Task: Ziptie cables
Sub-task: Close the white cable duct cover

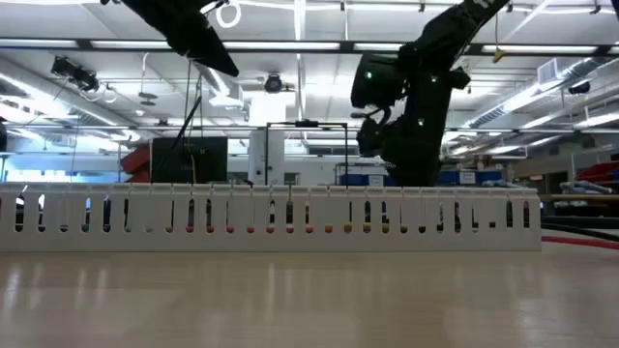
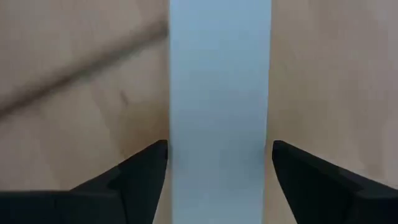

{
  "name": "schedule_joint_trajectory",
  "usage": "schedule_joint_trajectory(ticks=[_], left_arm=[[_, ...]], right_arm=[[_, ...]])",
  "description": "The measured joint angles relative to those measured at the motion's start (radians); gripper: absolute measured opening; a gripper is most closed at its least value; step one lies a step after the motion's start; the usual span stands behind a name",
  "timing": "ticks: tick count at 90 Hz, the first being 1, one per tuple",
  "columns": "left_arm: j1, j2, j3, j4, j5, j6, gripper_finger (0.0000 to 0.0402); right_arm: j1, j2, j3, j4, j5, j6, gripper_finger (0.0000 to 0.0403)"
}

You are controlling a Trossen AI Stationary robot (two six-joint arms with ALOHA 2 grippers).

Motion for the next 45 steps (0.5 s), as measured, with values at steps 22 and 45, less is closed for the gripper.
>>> schedule_joint_trajectory(ticks=[22, 45], left_arm=[[0.000, 0.000, 0.000, 0.003, 0.000, 0.000, 0.0198], [0.000, 0.000, 0.000, 0.001, 0.000, -0.002, 0.0198]], right_arm=[[0.006, 0.007, 0.000, 0.009, 0.001, 0.001, 0.0280], [0.006, 0.007, 0.000, 0.006, 0.000, 0.000, 0.0242]])
